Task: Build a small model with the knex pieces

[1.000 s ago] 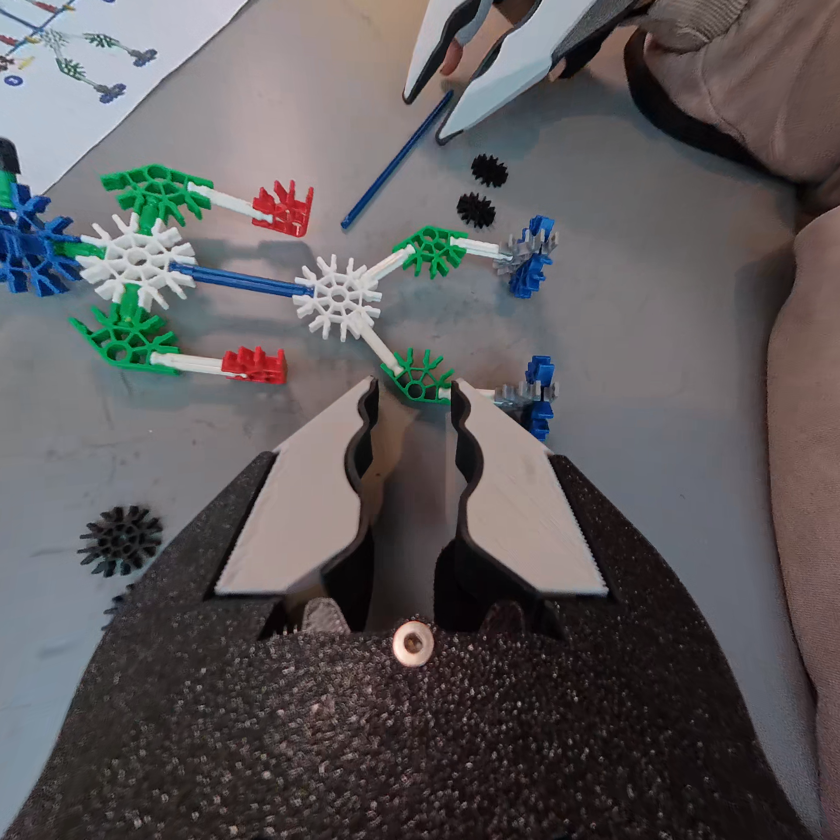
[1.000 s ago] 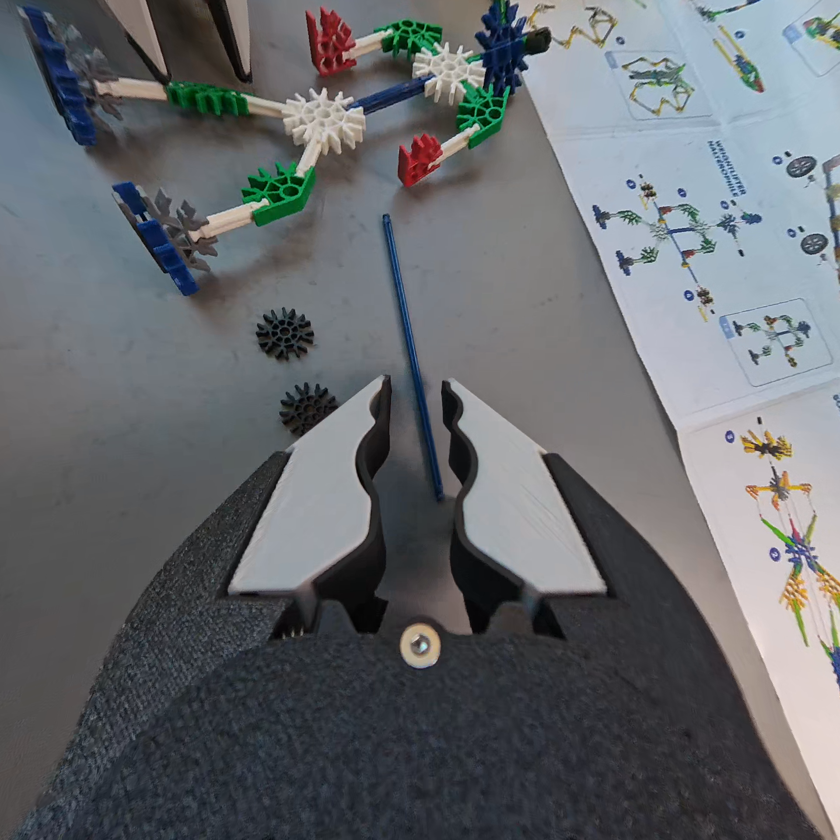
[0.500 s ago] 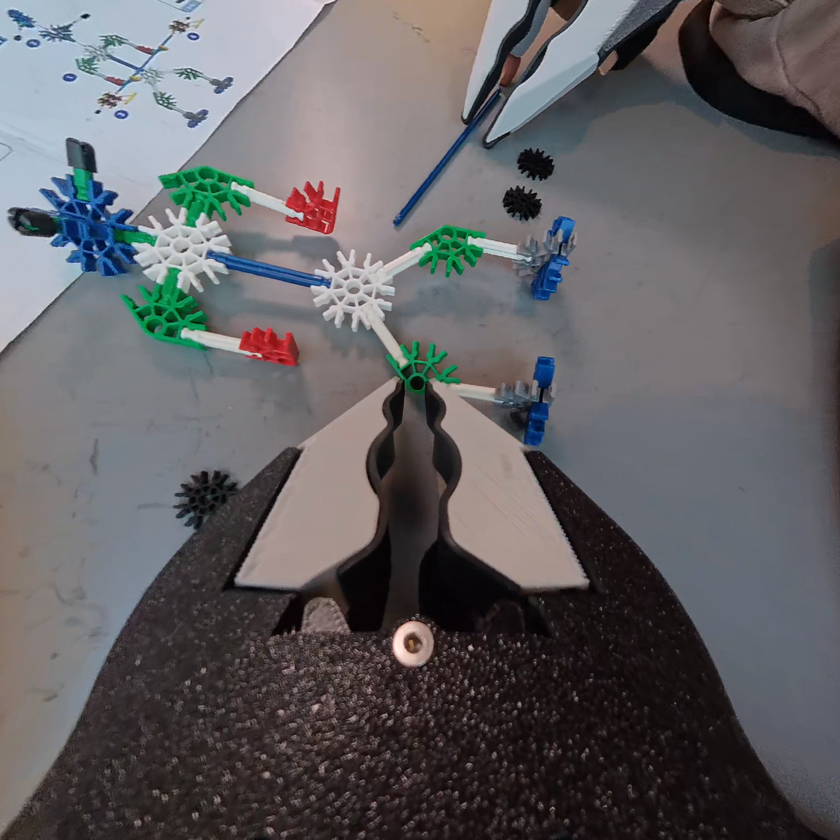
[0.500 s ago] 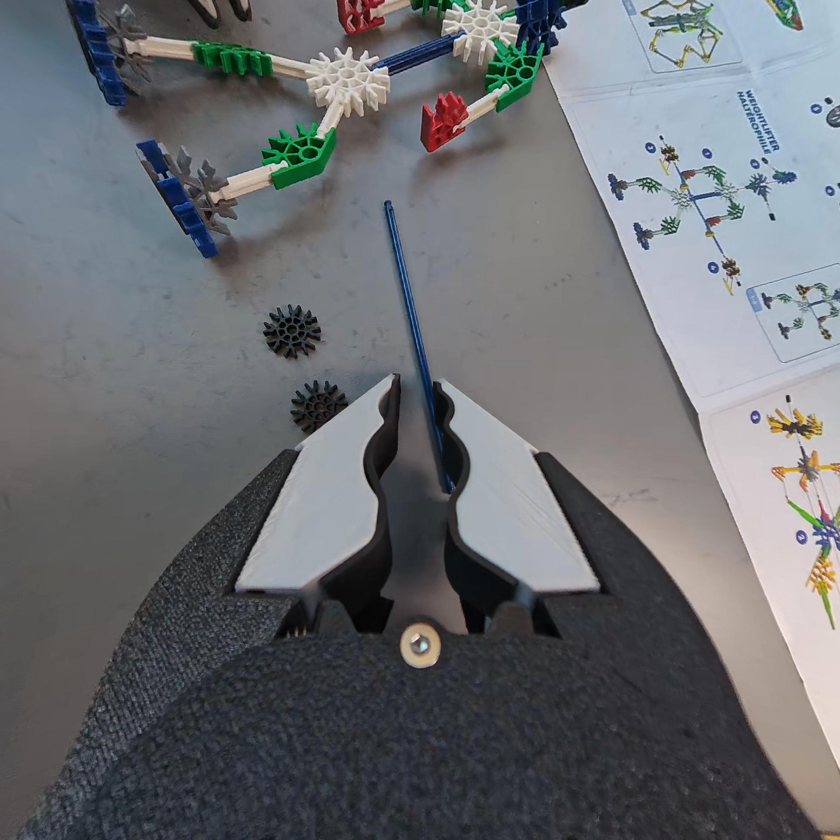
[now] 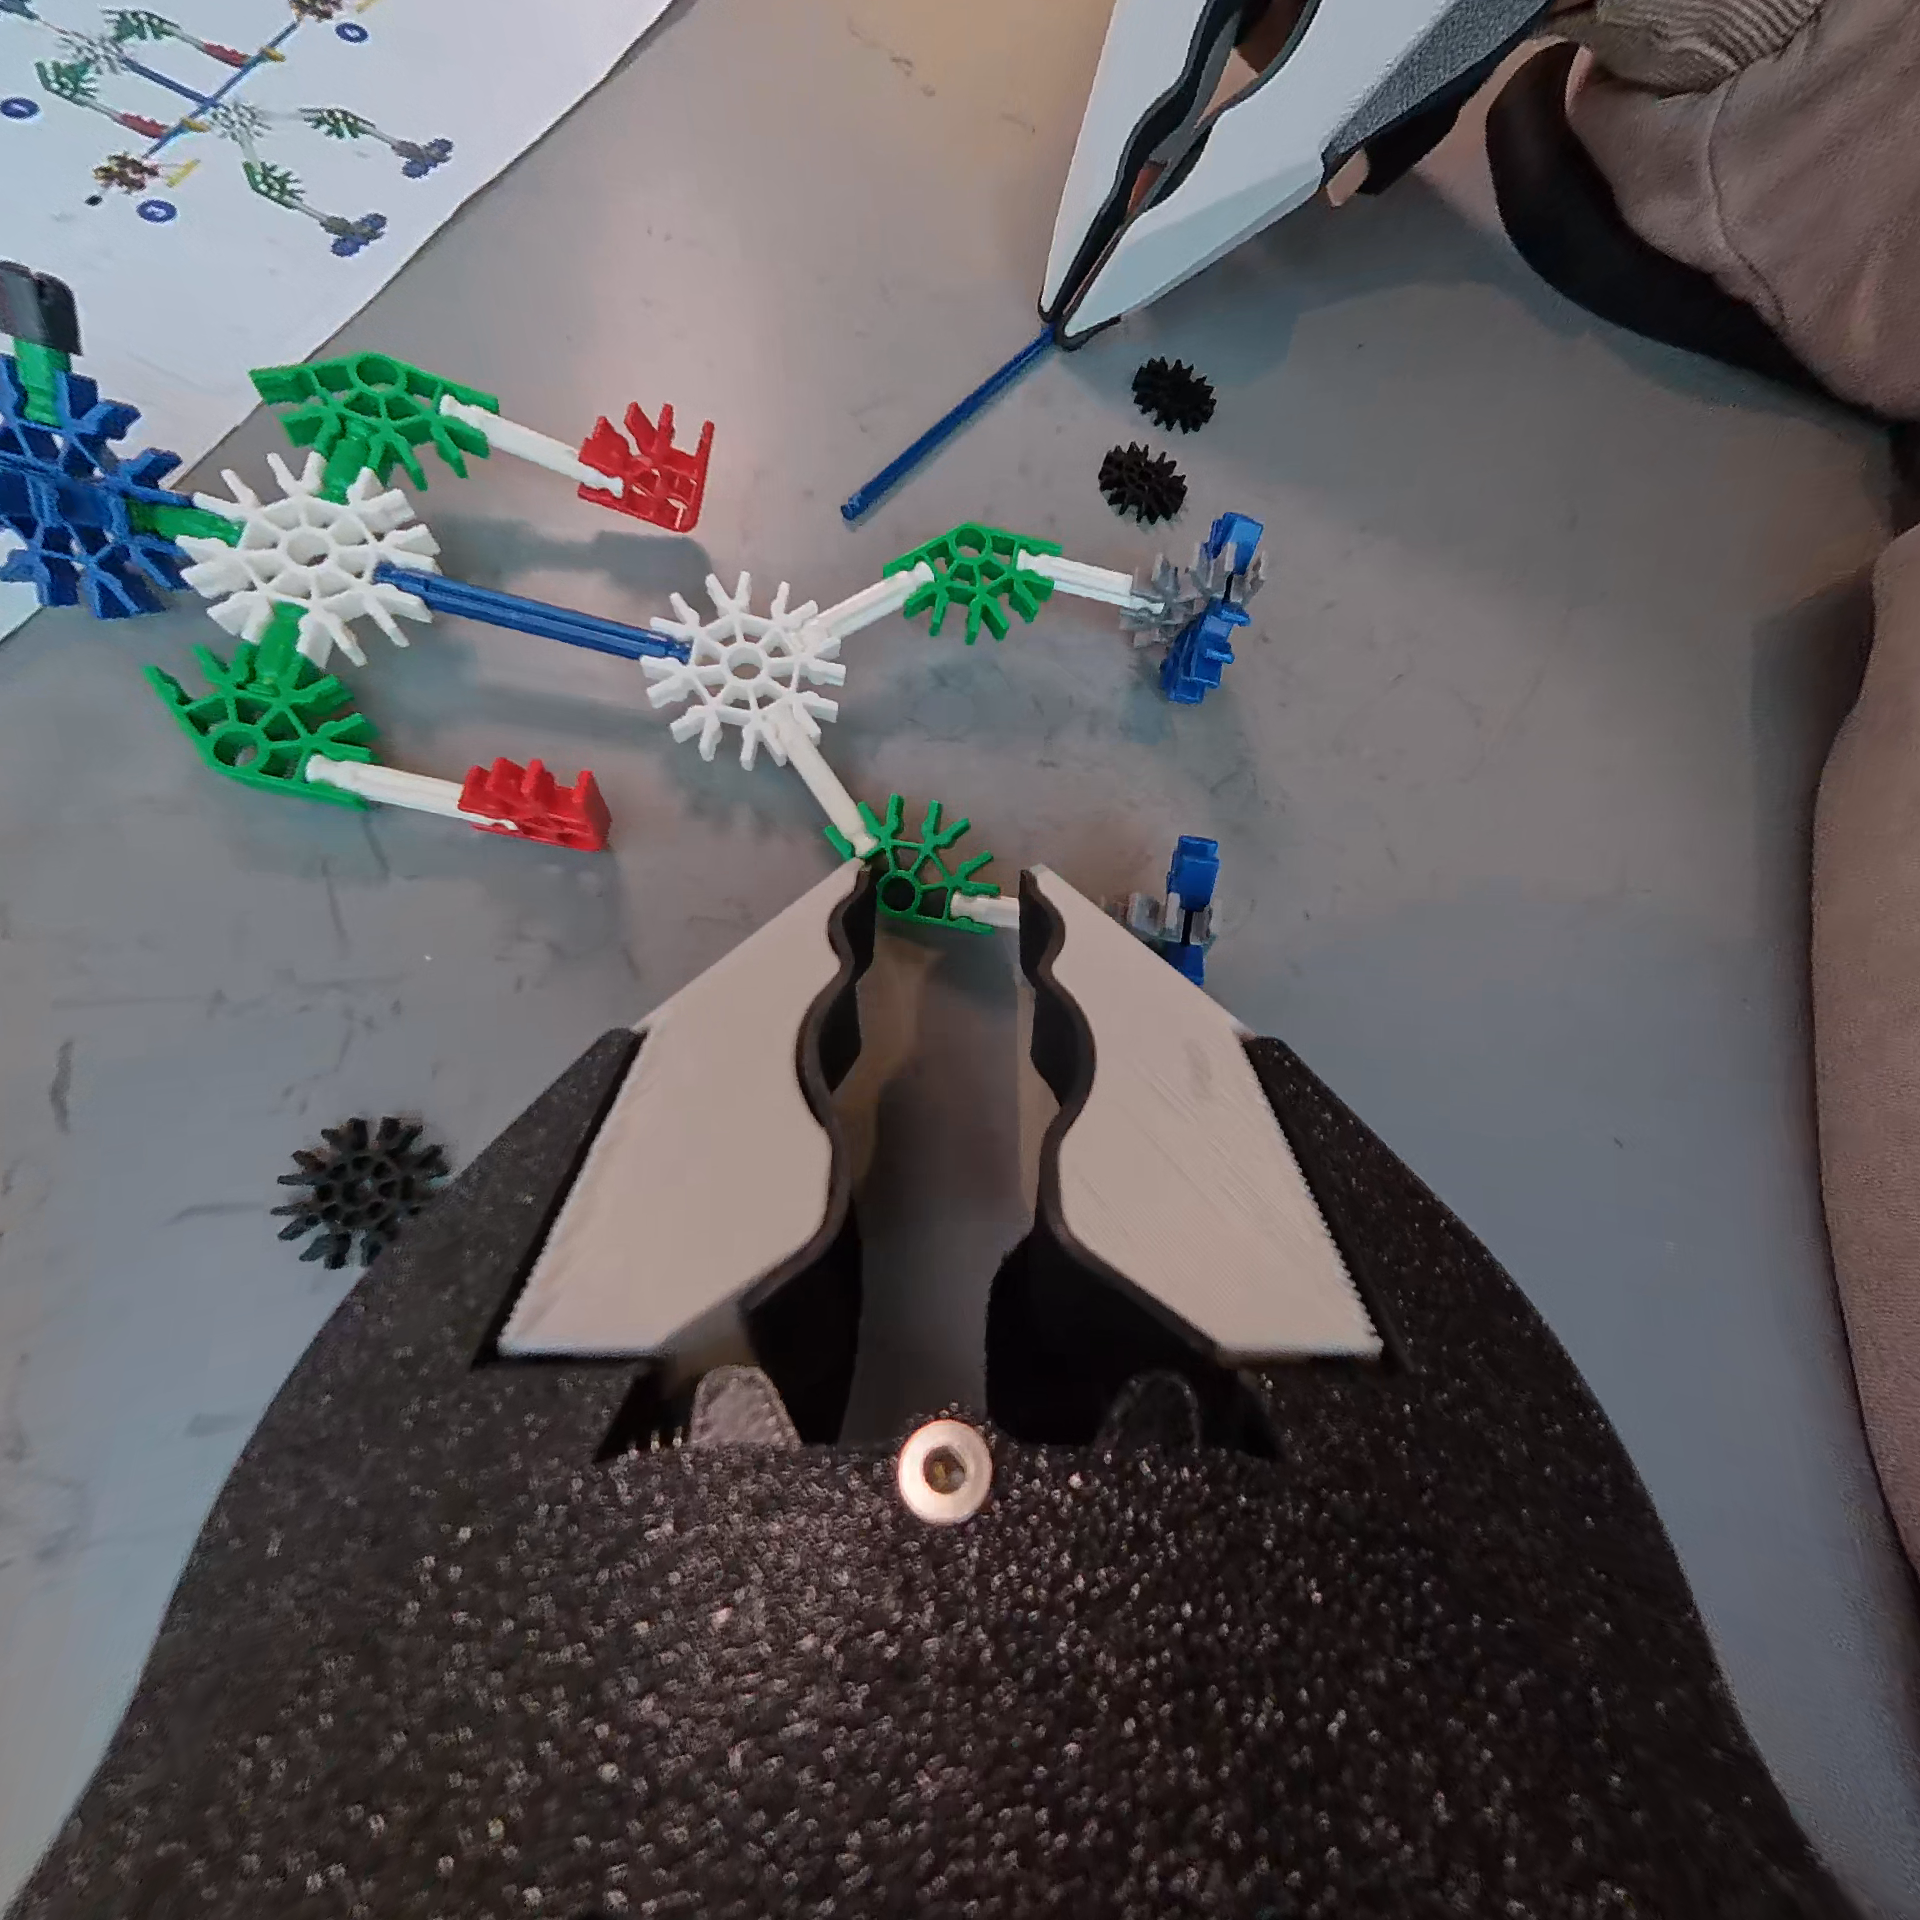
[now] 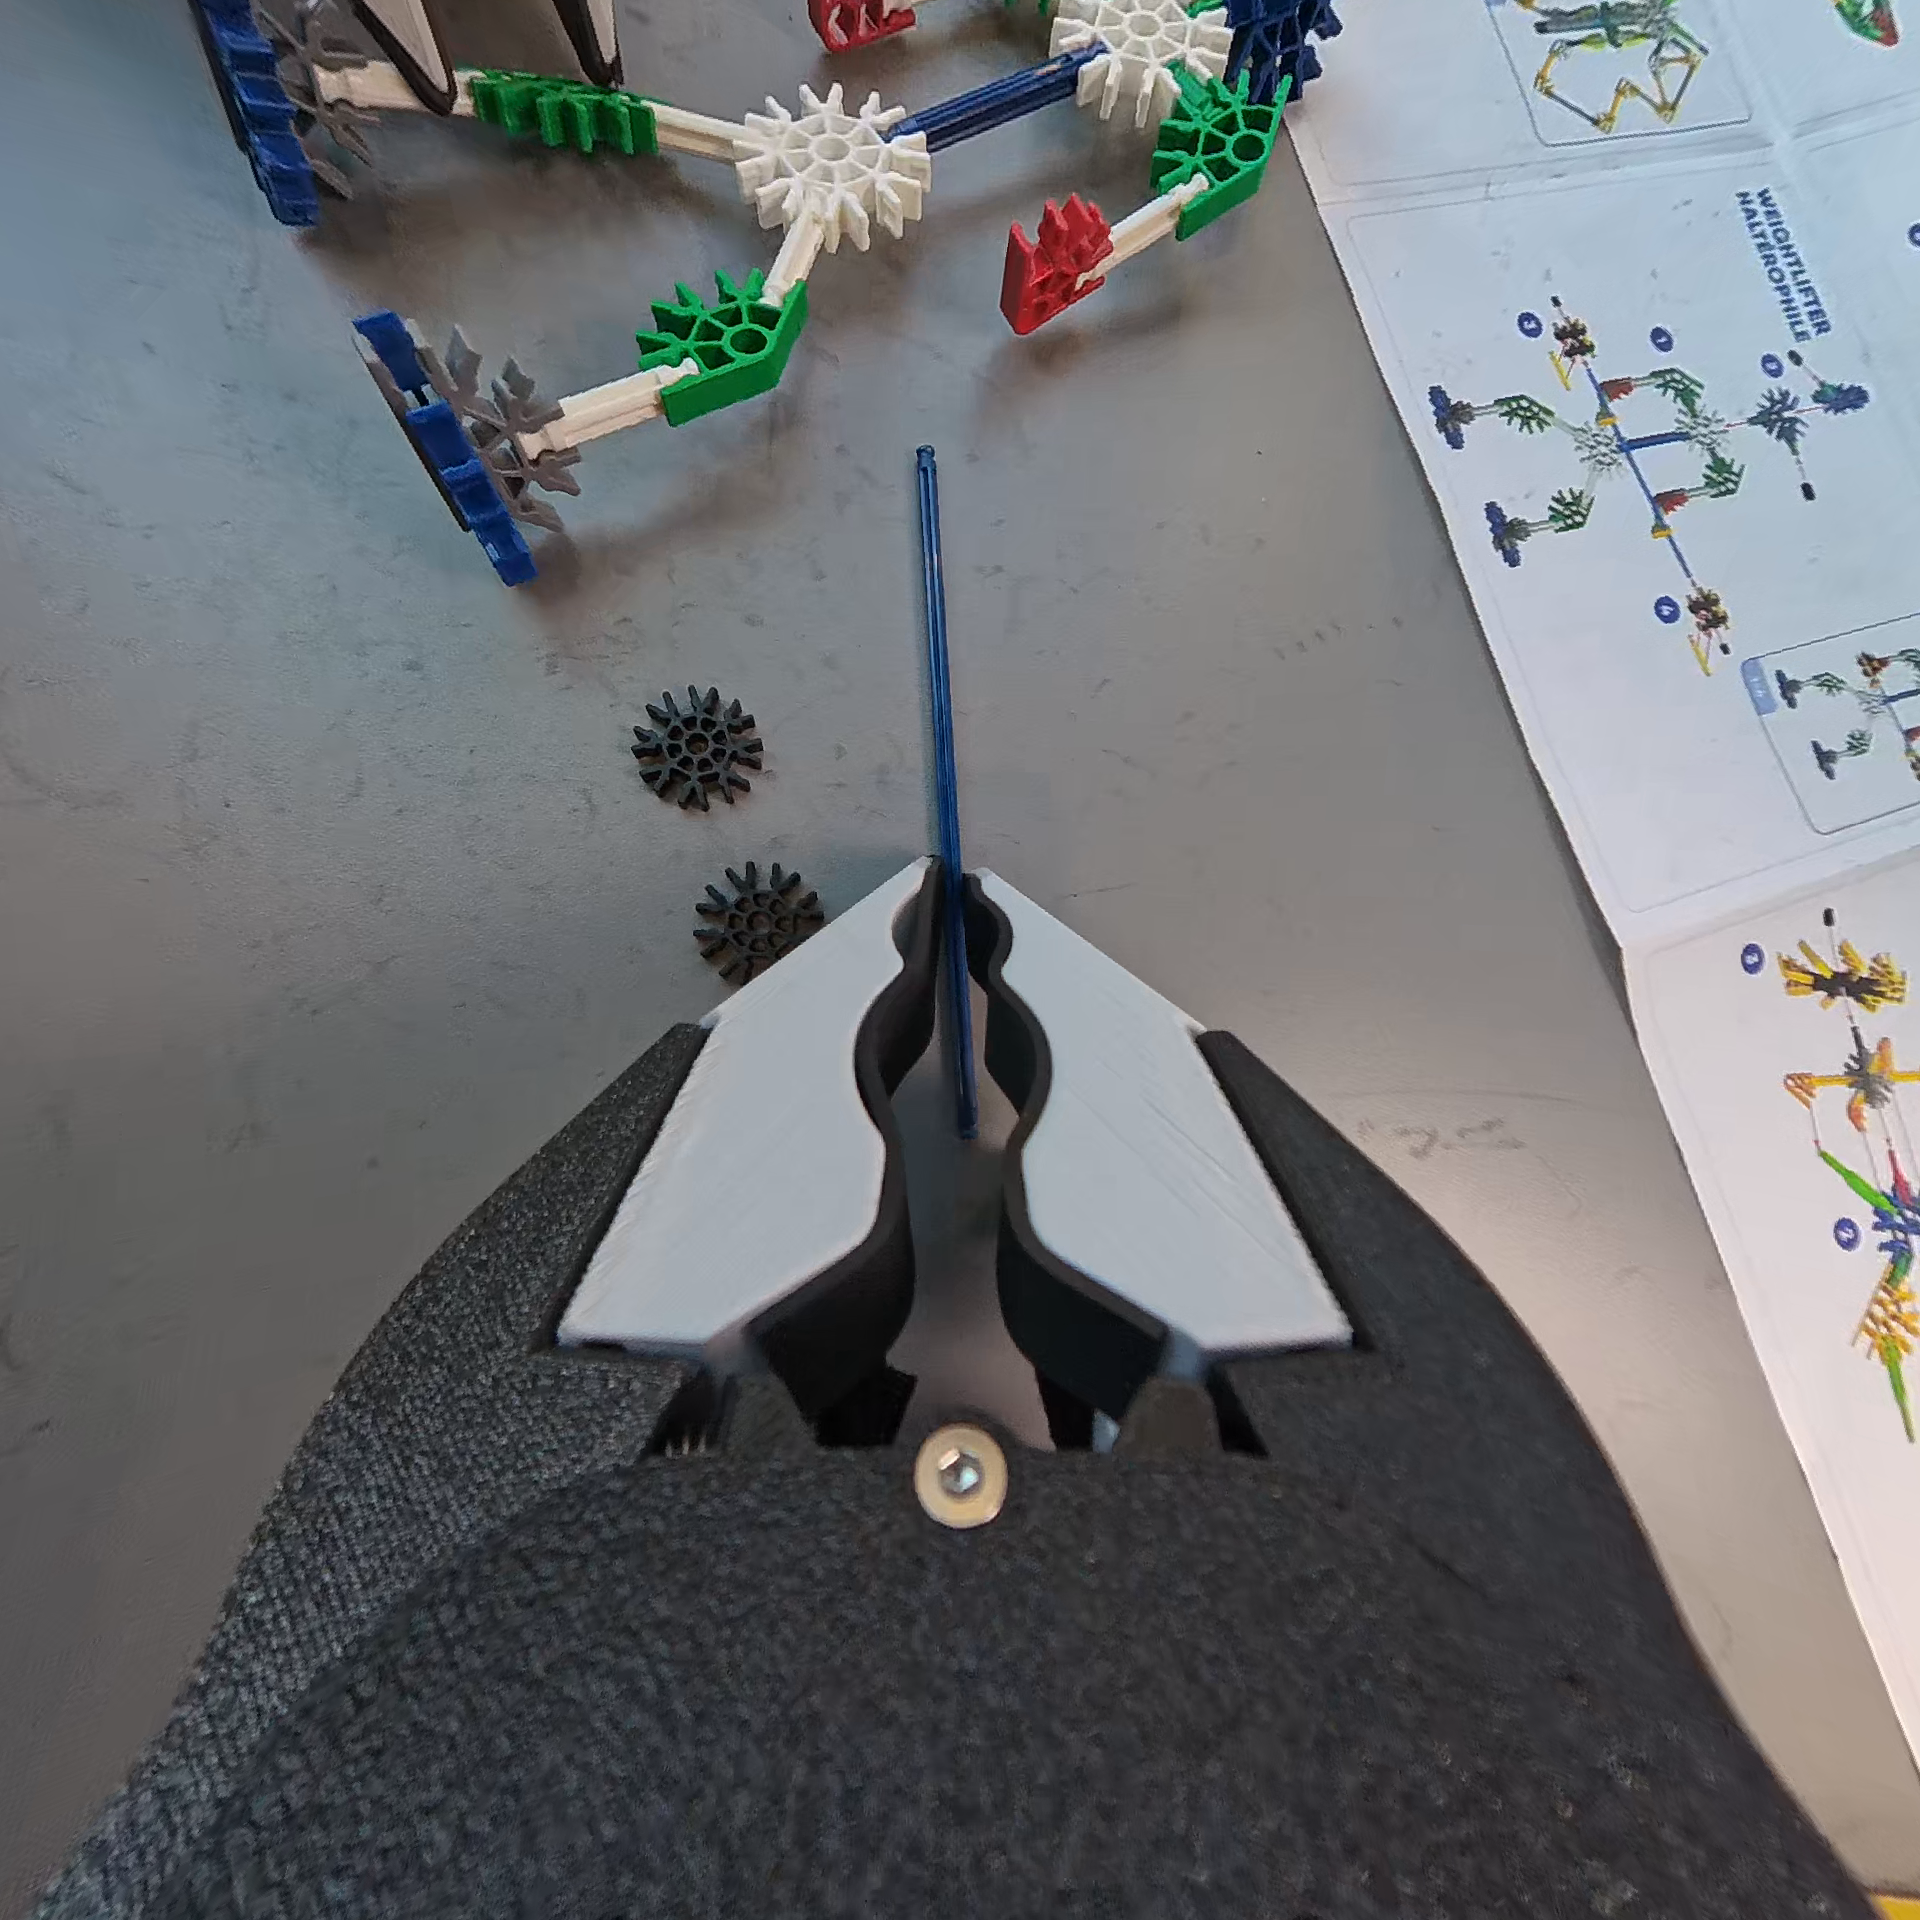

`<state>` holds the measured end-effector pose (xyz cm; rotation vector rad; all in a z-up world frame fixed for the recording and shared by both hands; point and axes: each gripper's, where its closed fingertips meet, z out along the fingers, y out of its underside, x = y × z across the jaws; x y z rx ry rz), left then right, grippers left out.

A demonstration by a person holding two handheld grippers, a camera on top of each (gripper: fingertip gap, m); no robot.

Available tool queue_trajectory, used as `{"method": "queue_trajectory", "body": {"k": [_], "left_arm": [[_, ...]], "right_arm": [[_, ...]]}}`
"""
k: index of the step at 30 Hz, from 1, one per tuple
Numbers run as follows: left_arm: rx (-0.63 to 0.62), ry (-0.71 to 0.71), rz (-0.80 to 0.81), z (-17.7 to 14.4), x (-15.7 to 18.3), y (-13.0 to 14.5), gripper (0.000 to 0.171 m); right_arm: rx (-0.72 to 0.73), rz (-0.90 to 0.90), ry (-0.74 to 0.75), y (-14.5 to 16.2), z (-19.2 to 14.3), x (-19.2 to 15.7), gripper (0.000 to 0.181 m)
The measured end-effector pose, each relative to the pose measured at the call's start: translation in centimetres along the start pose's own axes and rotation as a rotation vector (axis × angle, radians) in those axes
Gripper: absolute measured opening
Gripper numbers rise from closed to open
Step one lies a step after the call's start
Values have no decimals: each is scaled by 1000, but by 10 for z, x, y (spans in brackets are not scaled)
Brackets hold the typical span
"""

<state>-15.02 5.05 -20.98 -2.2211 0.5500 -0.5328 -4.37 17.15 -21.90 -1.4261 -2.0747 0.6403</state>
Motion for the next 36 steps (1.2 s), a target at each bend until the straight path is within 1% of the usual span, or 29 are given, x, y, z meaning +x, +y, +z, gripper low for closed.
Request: {"method": "queue_trajectory", "body": {"k": [5, 11, 16, 18, 21, 26, 31, 36], "left_arm": [[-5, -4, 26, 2, -2, -2, 20], [-21, 51, 94, 5, -11, -7, 19], [-5, 53, 92, -1, -18, -6, 18], [27, 46, 75, -6, -20, -9, 18], [107, 22, 39, -16, -25, -19, 23], [206, -88, 25, -28, -37, -33, 26], [219, -136, 38, -30, -37, -36, 26], [221, -126, 69, -26, -30, -38, 26]], "right_arm": [[2, 0, -2, 0, 0, 0, 1], [5, 23, 1, 4, -3, 7, 0], [26, 49, -14, 5, -8, 10, 0], [53, 59, -21, 2, -11, 11, 0], [103, 58, -33, -4, -17, 12, 0], [125, 45, -61, -8, -18, 6, 0], [118, -1, -84, -8, -15, -2, 0], [187, -18, -100, -22, -23, -7, 0]]}}
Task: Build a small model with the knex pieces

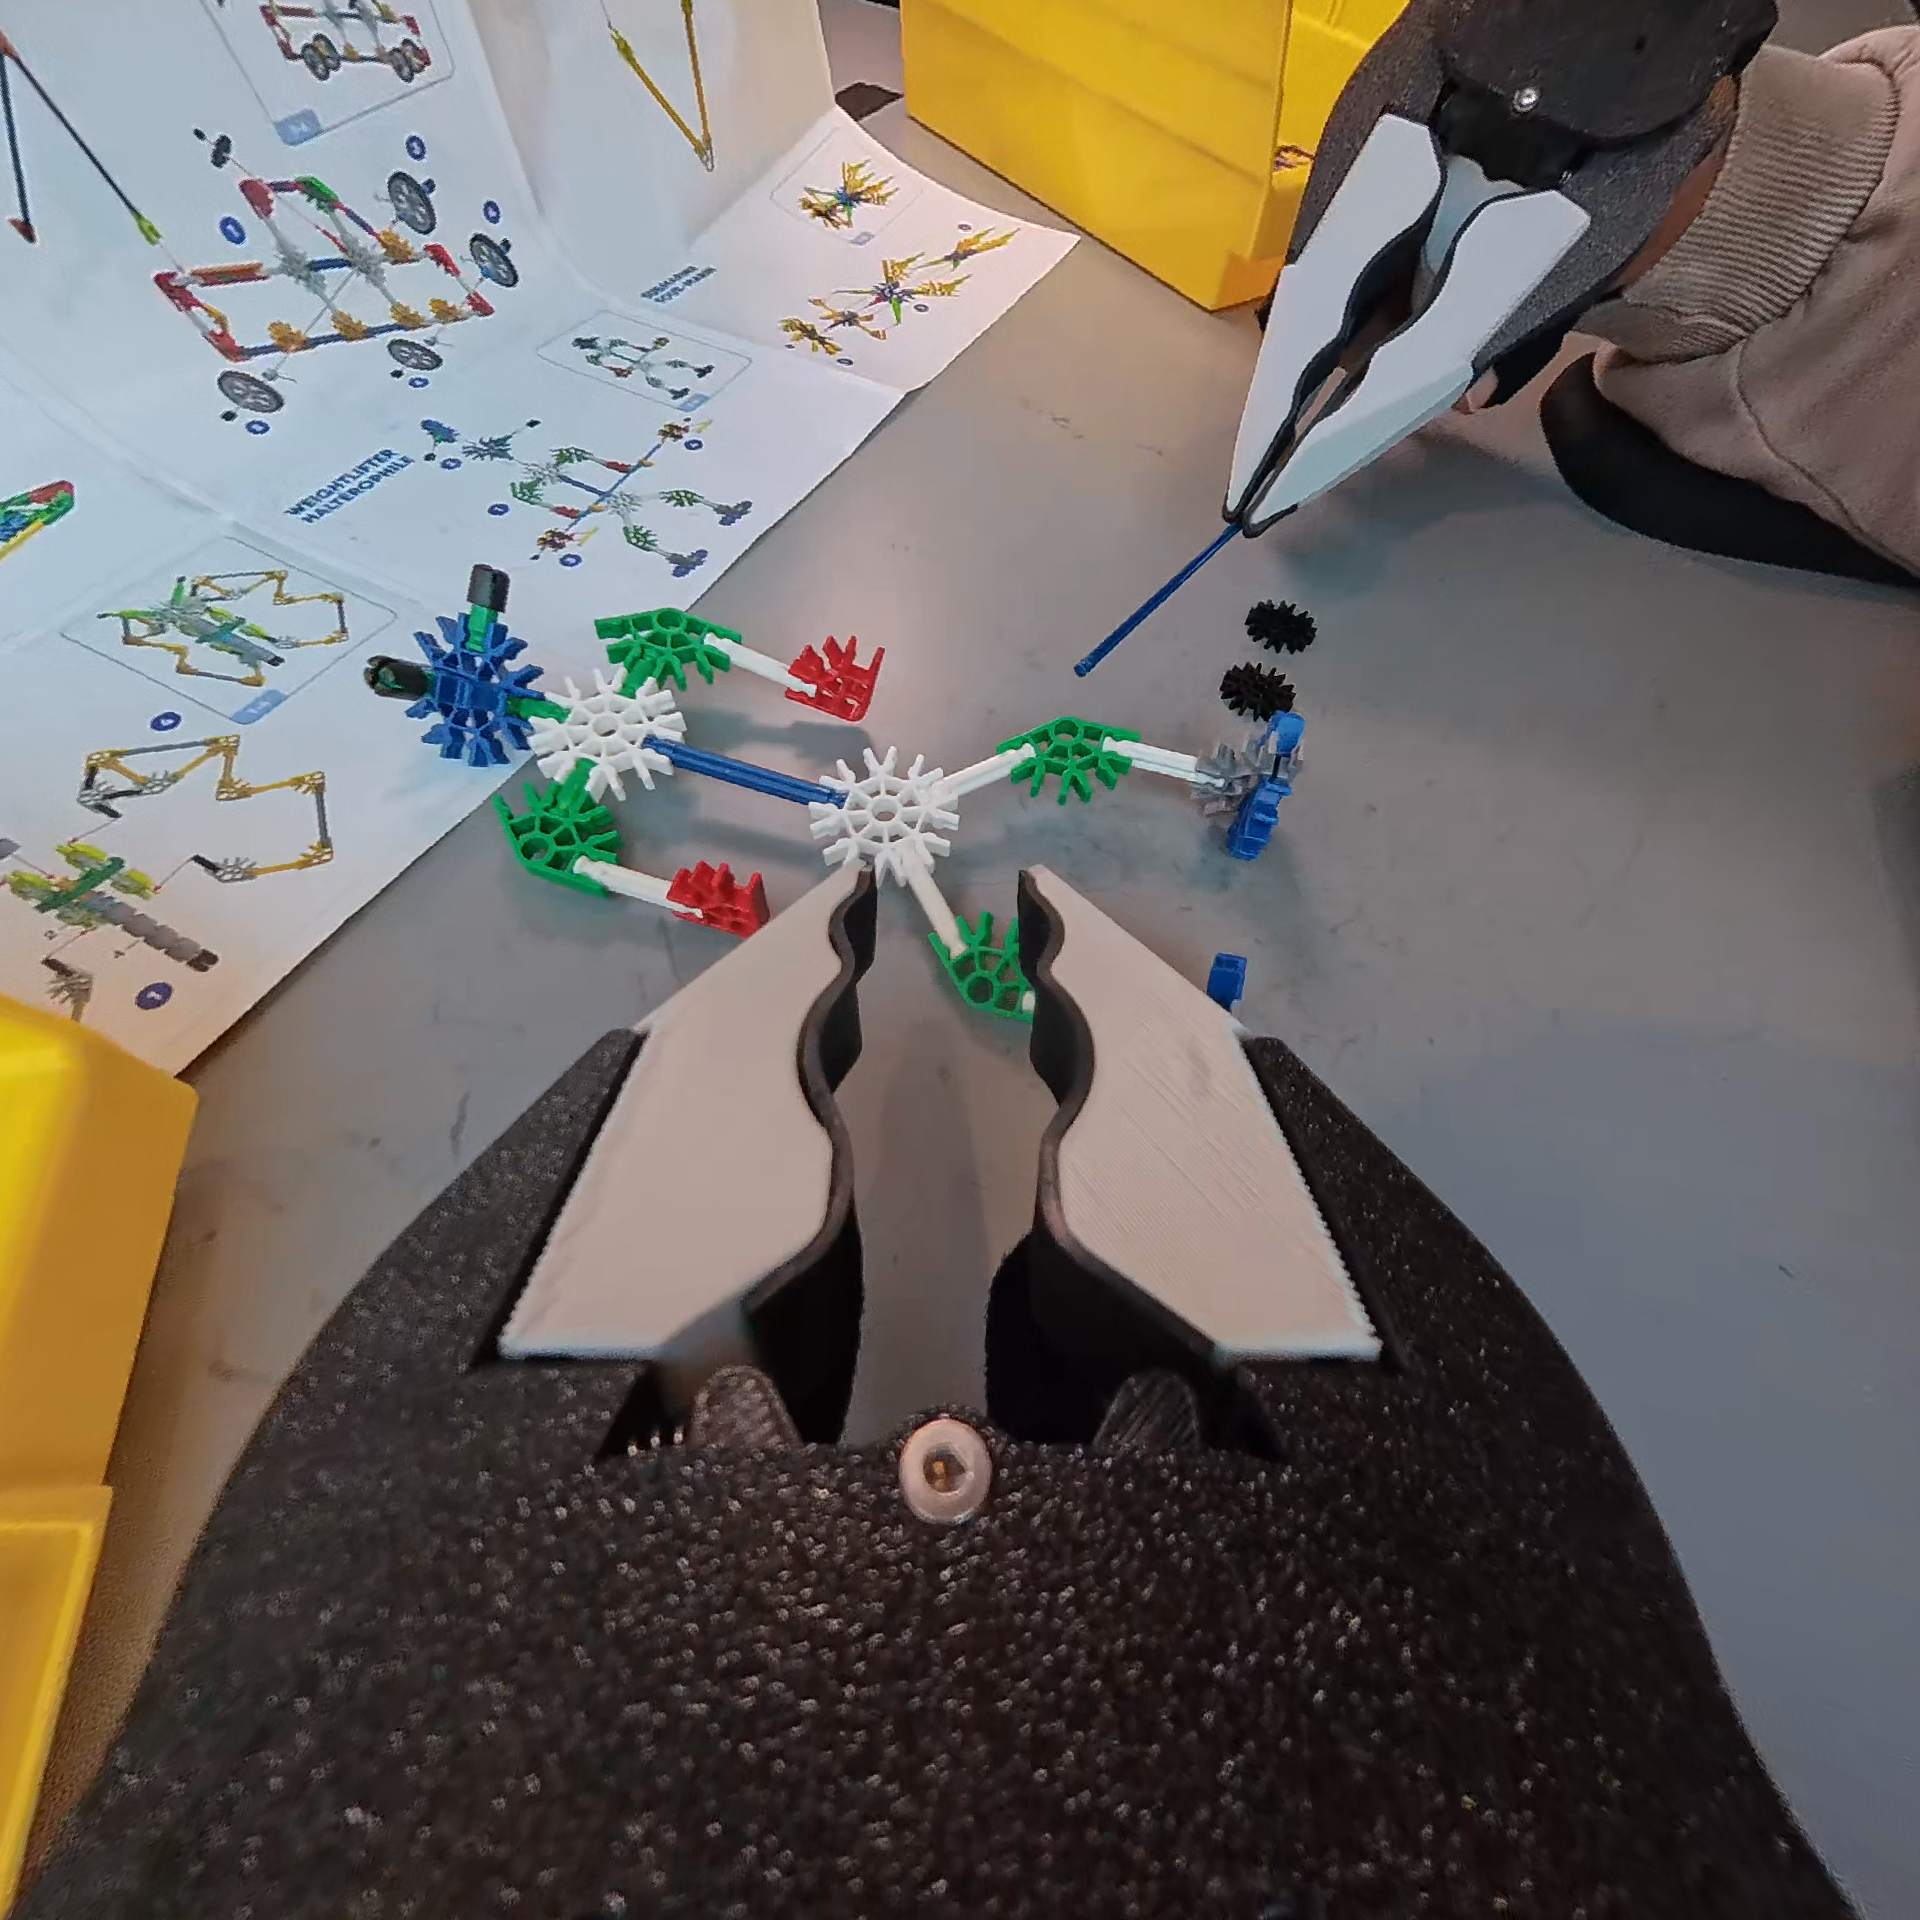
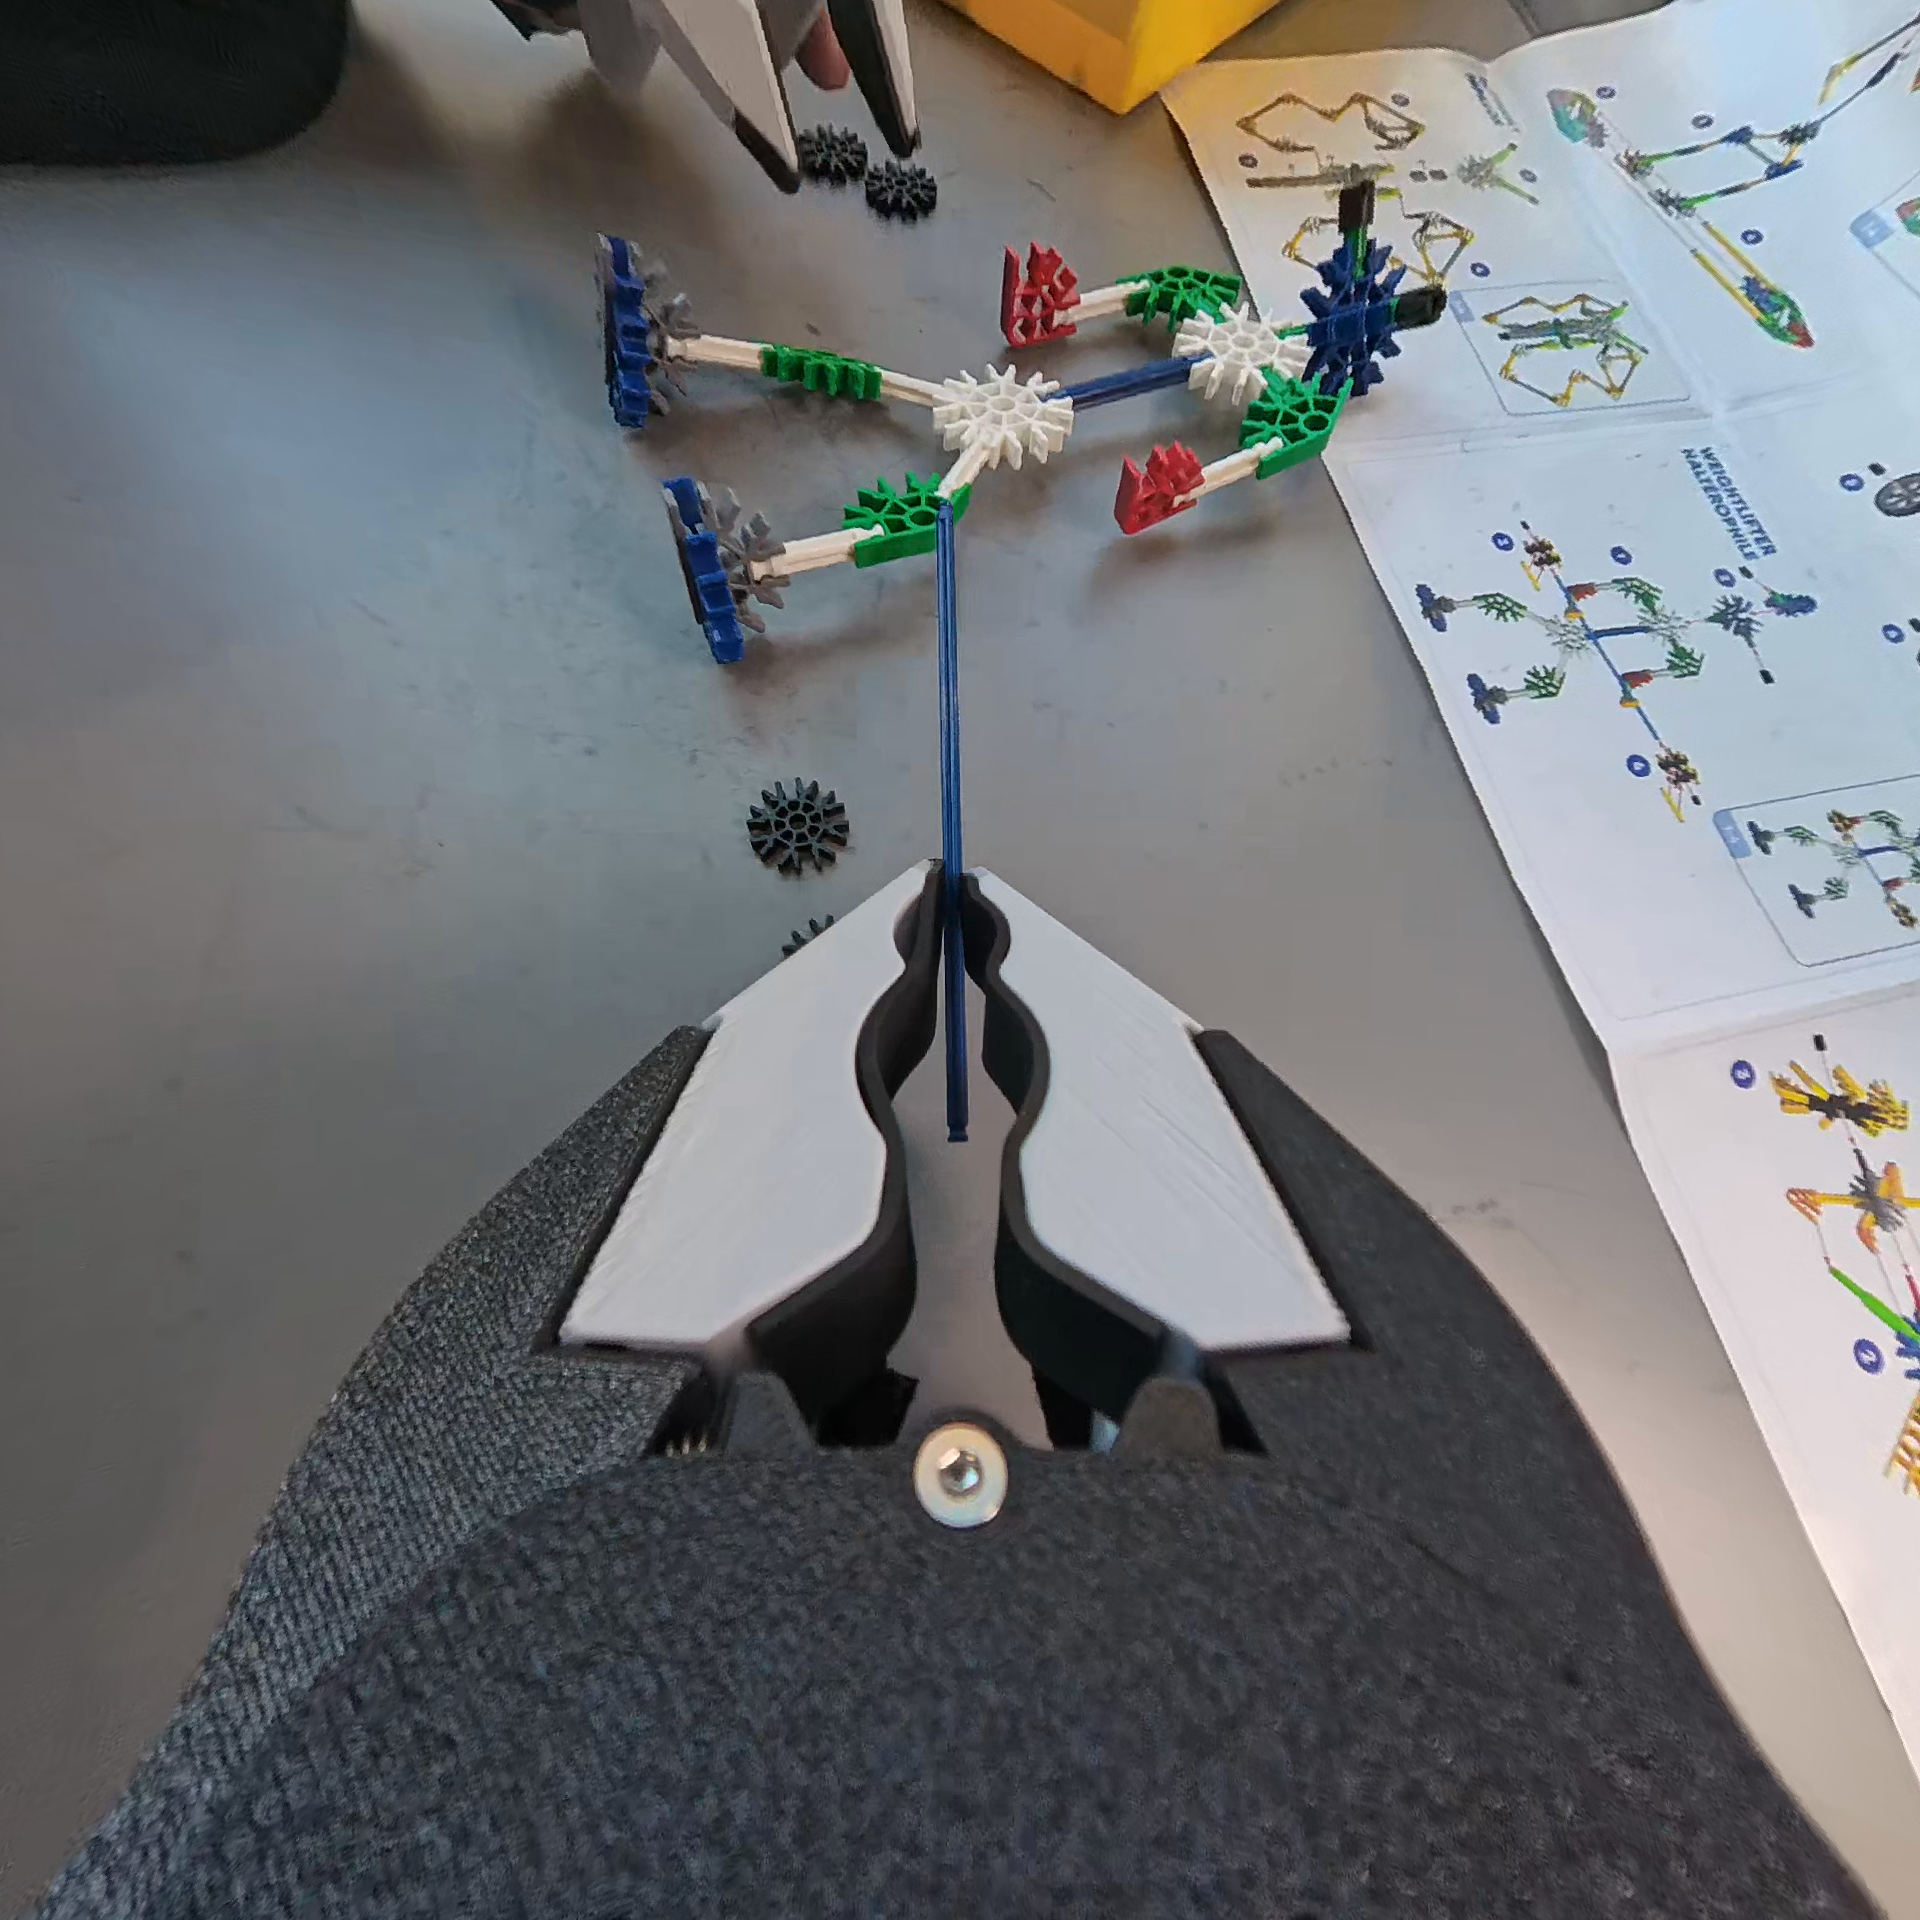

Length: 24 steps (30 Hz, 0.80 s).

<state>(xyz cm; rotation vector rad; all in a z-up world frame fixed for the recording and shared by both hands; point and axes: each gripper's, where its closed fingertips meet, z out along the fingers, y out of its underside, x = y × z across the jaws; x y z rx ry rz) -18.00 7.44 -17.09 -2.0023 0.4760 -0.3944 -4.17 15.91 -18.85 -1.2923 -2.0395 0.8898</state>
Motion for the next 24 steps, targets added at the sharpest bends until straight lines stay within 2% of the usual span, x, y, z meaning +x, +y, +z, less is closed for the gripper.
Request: {"method": "queue_trajectory", "body": {"k": [3, 6, 9, 11, 19, 24], "left_arm": [[51, 90, 52, 1, 25, -12, 25], [122, 191, 133, 2, 65, -33, 24], [85, 289, 229, 9, 105, -31, 24], [26, 366, 269, 14, 128, -21, 22], [-207, 398, 373, 27, 144, 24, 17], [-256, 430, 390, 29, 153, 37, 7]], "right_arm": [[22, -12, -39, -6, 0, -9, 0], [30, -34, -158, -13, 4, -37, 0], [61, -79, -288, -28, 7, -73, 0], [52, -111, -344, -31, 11, -91, 0], [31, -153, -388, -31, 26, -113, 1], [41, -173, -417, -36, 28, -125, 0]]}}
